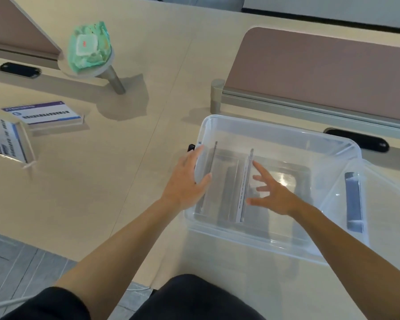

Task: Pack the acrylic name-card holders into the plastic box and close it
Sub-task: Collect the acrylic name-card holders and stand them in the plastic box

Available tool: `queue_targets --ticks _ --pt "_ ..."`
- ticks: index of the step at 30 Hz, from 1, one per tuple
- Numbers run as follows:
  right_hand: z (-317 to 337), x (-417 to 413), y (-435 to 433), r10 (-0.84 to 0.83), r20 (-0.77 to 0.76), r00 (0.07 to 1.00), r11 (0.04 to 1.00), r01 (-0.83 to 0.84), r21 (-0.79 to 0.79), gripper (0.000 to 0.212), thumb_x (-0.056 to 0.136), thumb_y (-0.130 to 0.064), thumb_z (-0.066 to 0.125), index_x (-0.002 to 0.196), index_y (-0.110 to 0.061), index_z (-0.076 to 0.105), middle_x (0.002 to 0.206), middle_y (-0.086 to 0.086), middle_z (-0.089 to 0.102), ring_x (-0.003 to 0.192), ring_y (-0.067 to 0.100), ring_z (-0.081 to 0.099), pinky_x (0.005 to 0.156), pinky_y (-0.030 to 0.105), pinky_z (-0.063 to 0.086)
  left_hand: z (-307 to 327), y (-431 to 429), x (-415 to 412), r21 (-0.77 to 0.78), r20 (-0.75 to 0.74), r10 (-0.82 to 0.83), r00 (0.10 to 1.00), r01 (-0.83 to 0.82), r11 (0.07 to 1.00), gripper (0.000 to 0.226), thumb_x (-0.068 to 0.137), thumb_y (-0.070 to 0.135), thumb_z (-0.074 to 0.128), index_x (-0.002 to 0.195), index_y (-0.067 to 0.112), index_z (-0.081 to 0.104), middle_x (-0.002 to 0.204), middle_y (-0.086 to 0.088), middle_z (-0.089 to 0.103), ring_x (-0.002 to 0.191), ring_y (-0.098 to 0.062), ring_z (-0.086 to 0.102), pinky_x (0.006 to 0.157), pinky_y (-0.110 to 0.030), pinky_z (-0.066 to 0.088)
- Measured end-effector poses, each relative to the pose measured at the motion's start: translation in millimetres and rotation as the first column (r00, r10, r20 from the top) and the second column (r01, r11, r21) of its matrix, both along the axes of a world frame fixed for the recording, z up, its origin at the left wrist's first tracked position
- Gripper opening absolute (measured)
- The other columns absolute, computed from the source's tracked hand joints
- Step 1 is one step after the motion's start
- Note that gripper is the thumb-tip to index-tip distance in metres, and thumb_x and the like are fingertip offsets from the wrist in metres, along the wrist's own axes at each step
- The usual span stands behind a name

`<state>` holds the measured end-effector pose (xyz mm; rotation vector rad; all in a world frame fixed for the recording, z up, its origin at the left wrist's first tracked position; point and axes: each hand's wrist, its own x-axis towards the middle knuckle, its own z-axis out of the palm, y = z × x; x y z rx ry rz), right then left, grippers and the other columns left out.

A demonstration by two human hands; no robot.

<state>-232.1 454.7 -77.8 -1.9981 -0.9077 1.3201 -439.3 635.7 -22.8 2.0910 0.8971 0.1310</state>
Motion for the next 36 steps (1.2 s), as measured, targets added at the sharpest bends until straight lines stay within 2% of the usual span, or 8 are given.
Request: queue_targets --ticks 5,8,12,15,20,23,28,36 --pt "4.1 -4.9 -0.4 0.06 -0.004 0.998 0.998 -0.06 0.036 0.116 0.062 -0.058 0.081 0.144 -0.063 0.0 0.161 -0.002 0.028 0.133 0.026 0.049 0.105 0.045 0.047 -1.6 2.1 0.1 -0.05 -0.017 -0.031 0.999 0.03 0.998 0.076 0.089 0.034 0.057 0.152 0.039 0.015 0.158 0.019 0.022 0.142 -0.007 0.028 0.115 -0.042 0.034" --pt "5.9 -8.1 4.8 0.102 -0.015 0.995 0.995 -0.102 0.015 0.114 0.06 -0.058 0.082 0.141 -0.066 0.003 0.162 -0.002 0.026 0.138 0.029 0.044 0.107 0.045 0.044 2.9 11.6 -2.6 -0.153 -0.022 -0.103 0.994 0.099 0.983 0.083 0.086 0.026 0.059 0.153 0.041 0.012 0.159 0.023 0.017 0.145 -0.004 0.022 0.117 -0.044 0.029" --pt "3.2 -10.0 6.6 0.084 -0.058 0.995 0.996 -0.084 0.015 0.116 0.054 -0.063 0.084 0.137 -0.074 0.003 0.162 -0.001 0.025 0.139 0.031 0.042 0.109 0.048 0.044 3.7 20.7 -12.0 -0.146 -0.031 -0.14 0.99 0.134 0.98 0.081 0.088 0.013 0.056 0.152 0.043 0.015 0.159 0.023 0.018 0.146 0.001 0.016 0.118 -0.043 0.026" --pt "4.4 -15.0 13.0 0.094 -0.053 0.994 0.996 -0.094 0.005 0.118 0.056 -0.06 0.084 0.14 -0.07 0.001 0.163 0.0 0.024 0.139 0.032 0.043 0.108 0.049 0.044 -0.9 17.7 -13.8 -0.158 0.029 -0.1 0.995 0.104 0.982 0.08 0.085 0.011 0.051 0.151 0.044 0.019 0.158 0.024 0.019 0.146 -0.007 0.021 0.11 -0.054 0.037" --pt "5.0 -27.7 28.9 0.074 -0.052 0.996 0.997 -0.073 0.024 0.118 0.064 -0.049 0.086 0.143 -0.064 -0.001 0.163 0.0 0.025 0.139 0.03 0.044 0.108 0.049 0.045 -6.3 18.3 -13.7 -0.156 0.068 -0.092 0.993 0.102 0.982 0.08 0.081 0.017 0.048 0.15 0.046 0.021 0.156 0.022 0.024 0.14 -0.011 0.031 0.1 -0.058 0.045" --pt "4.6 -33.3 35.7 0.082 -0.053 0.995 0.996 -0.079 0.041 0.12 0.059 -0.059 0.084 0.142 -0.067 -0.002 0.162 -0.002 0.026 0.137 0.027 0.046 0.107 0.048 0.046 -7.9 18.2 -13.5 -0.186 0.071 -0.068 0.995 0.08 0.979 0.079 0.079 0.019 0.048 0.148 0.049 0.023 0.153 0.022 0.028 0.139 -0.007 0.031 0.103 -0.055 0.044" --pt "4.8 -37.9 43.3 0.097 -0.054 0.994 0.995 -0.095 0.036 0.122 0.055 -0.067 0.083 0.141 -0.07 -0.005 0.163 -0.002 0.025 0.136 0.027 0.048 0.107 0.052 0.046 -11.0 19.2 -14.4 -0.187 0.062 -0.069 0.996 0.08 0.979 0.079 0.08 0.018 0.047 0.149 0.047 0.023 0.155 0.019 0.028 0.141 -0.003 0.027 0.114 -0.048 0.032" --pt "2.3 -43.6 47.0 0.133 -0.044 0.99 0.99 -0.131 0.048 0.123 0.051 -0.082 0.074 0.136 -0.073 -0.014 0.166 -0.007 0.018 0.137 0.028 0.048 0.107 0.054 0.045 -13.2 20.1 -14.2 -0.189 0.065 -0.077 0.995 0.088 0.978 0.078 0.079 0.02 0.047 0.149 0.048 0.022 0.156 0.016 0.027 0.142 -0.008 0.027 0.114 -0.049 0.032"
